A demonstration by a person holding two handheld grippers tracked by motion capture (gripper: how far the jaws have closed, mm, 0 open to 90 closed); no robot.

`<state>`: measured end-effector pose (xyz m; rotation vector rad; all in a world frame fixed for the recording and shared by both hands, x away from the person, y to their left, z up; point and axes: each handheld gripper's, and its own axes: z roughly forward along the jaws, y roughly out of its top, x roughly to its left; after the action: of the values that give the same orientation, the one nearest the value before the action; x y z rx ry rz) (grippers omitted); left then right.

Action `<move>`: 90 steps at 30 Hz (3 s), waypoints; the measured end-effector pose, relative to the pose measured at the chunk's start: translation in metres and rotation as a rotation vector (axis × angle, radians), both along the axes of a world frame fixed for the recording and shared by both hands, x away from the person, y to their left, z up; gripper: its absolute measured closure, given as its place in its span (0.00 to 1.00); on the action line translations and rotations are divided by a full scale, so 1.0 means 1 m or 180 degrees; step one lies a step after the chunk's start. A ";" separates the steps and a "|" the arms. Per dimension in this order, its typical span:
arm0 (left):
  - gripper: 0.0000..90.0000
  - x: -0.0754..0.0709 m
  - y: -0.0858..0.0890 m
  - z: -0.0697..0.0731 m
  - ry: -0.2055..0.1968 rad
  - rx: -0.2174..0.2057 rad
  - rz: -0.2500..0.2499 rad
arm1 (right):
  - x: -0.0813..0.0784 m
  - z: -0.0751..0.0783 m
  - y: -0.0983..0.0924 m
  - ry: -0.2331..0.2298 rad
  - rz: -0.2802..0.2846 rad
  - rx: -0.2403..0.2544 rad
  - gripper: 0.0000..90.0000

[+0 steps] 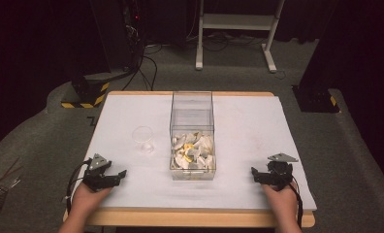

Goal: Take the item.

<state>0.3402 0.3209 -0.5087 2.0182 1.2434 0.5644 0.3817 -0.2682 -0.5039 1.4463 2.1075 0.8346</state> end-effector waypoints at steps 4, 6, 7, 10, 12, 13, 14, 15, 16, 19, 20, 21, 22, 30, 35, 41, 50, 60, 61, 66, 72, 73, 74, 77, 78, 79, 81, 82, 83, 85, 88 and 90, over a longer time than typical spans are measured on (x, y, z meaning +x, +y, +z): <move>0.27 0.000 0.000 0.000 0.0000 -0.0002 0.0005 | 0.000 0.000 0.000 0.0000 0.0001 0.0006 0.09; 0.27 0.000 0.000 0.000 -0.0002 0.0006 0.0002 | 0.000 0.000 0.000 0.0000 0.0002 0.0004 0.09; 0.27 0.000 0.000 0.000 -0.0002 0.0005 0.0002 | 0.000 0.000 0.000 -0.0002 0.0004 0.0004 0.09; 0.27 0.000 0.000 0.000 0.0004 0.0002 0.0002 | 0.000 0.000 0.000 0.0005 0.0005 0.0009 0.08; 0.27 0.000 0.000 0.000 0.0000 0.0005 0.0002 | 0.000 0.000 0.000 0.0001 0.0005 0.0010 0.09; 0.27 0.000 0.000 0.000 0.0000 0.0005 0.0002 | 0.000 0.000 0.000 0.0006 0.0000 0.0018 0.09; 0.27 0.000 0.000 0.000 0.0000 0.0003 0.0002 | 0.000 0.000 0.000 0.0006 0.0000 0.0018 0.09; 0.27 0.000 0.000 0.000 0.0005 -0.0012 0.0006 | 0.000 0.000 0.000 0.0011 0.0001 0.0018 0.09; 0.27 0.000 0.000 0.000 0.0011 -0.0015 -0.0005 | 0.000 0.000 0.000 0.0011 0.0002 0.0020 0.09; 0.27 0.000 0.000 0.000 0.0009 -0.0016 -0.0003 | 0.000 0.000 -0.001 0.0011 0.0002 0.0020 0.09; 0.27 0.000 0.000 0.000 0.0000 -0.0007 0.0005 | 0.000 0.000 -0.001 0.0011 0.0001 0.0021 0.09; 0.27 0.000 0.000 0.000 0.0000 0.0008 0.0007 | 0.000 0.000 -0.001 0.0012 0.0001 0.0021 0.09; 0.27 0.000 -0.001 0.000 -0.0006 0.0012 0.0010 | 0.000 0.000 -0.001 0.0010 0.0000 0.0023 0.09; 0.26 0.000 -0.002 0.000 -0.0005 0.0032 0.0027 | 0.000 0.000 -0.001 0.0011 0.0002 0.0023 0.09; 0.26 0.001 0.000 0.000 0.0018 -0.0020 0.0031 | 0.000 0.000 -0.001 0.0009 0.0001 0.0023 0.09; 0.27 0.001 0.003 0.001 0.0059 -0.0151 0.0085 | 0.000 0.000 -0.001 0.0009 0.0005 0.0025 0.09; 0.26 -0.003 0.010 0.006 -0.0047 -0.0314 0.0160 | 0.000 0.000 -0.001 0.0009 0.0000 0.0023 0.09; 0.26 -0.010 -0.003 0.019 -0.0176 -0.0244 -0.0014 | -0.001 0.000 0.000 0.0001 -0.0005 0.0016 0.09; 0.26 -0.010 -0.003 0.019 -0.0176 -0.0244 -0.0014 | -0.001 0.000 0.000 0.0000 -0.0007 0.0014 0.09; 0.27 -0.013 -0.014 0.023 -0.0214 -0.0269 -0.0119 | -0.001 0.000 0.000 0.0000 -0.0005 0.0016 0.09; 0.27 -0.012 -0.024 0.026 -0.0221 -0.0336 -0.0193 | -0.001 0.000 0.000 0.0002 -0.0004 0.0018 0.09; 0.27 -0.011 -0.026 0.027 -0.0236 -0.0321 -0.0215 | -0.001 0.000 0.000 0.0002 -0.0004 0.0018 0.09; 0.27 -0.011 -0.026 0.027 -0.0236 -0.0321 -0.0215 | -0.001 0.000 0.000 0.0001 -0.0005 0.0017 0.09; 0.28 -0.010 -0.036 0.028 -0.0221 -0.0276 -0.0236 | -0.001 0.000 0.000 0.0001 -0.0005 0.0014 0.09; 0.28 -0.010 -0.036 0.028 -0.0221 -0.0276 -0.0236 | -0.001 0.000 0.000 0.0001 -0.0005 0.0014 0.09; 0.28 -0.010 -0.039 0.028 -0.0208 -0.0285 -0.0244 | -0.001 0.000 0.000 0.0000 -0.0006 0.0014 0.09; 0.28 -0.010 -0.043 0.029 -0.0211 -0.0271 -0.0278 | -0.001 0.000 0.000 -0.0006 -0.0003 0.0009 0.09; 0.28 -0.009 -0.047 0.031 -0.0193 -0.0262 -0.0317 | -0.001 0.000 0.000 -0.0005 -0.0002 0.0008 0.09; 0.28 -0.009 -0.048 0.031 -0.0172 -0.0263 -0.0338 | -0.001 0.000 0.000 -0.0005 -0.0003 0.0009 0.09; 0.28 -0.008 -0.050 0.032 -0.0167 -0.0259 -0.0361 | -0.001 0.000 0.000 -0.0009 -0.0004 0.0005 0.09; 0.28 -0.007 -0.056 0.036 -0.0163 -0.0258 -0.0426 | -0.001 0.000 0.000 -0.0018 0.0001 -0.0010 0.09; 0.28 -0.007 -0.058 0.036 -0.0163 -0.0259 -0.0433 | -0.001 0.000 0.000 -0.0017 0.0000 -0.0009 0.09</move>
<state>0.3329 0.2628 -0.4722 1.9901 1.0724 0.4889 0.3803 -0.2679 -0.5041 1.4409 2.1039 0.8345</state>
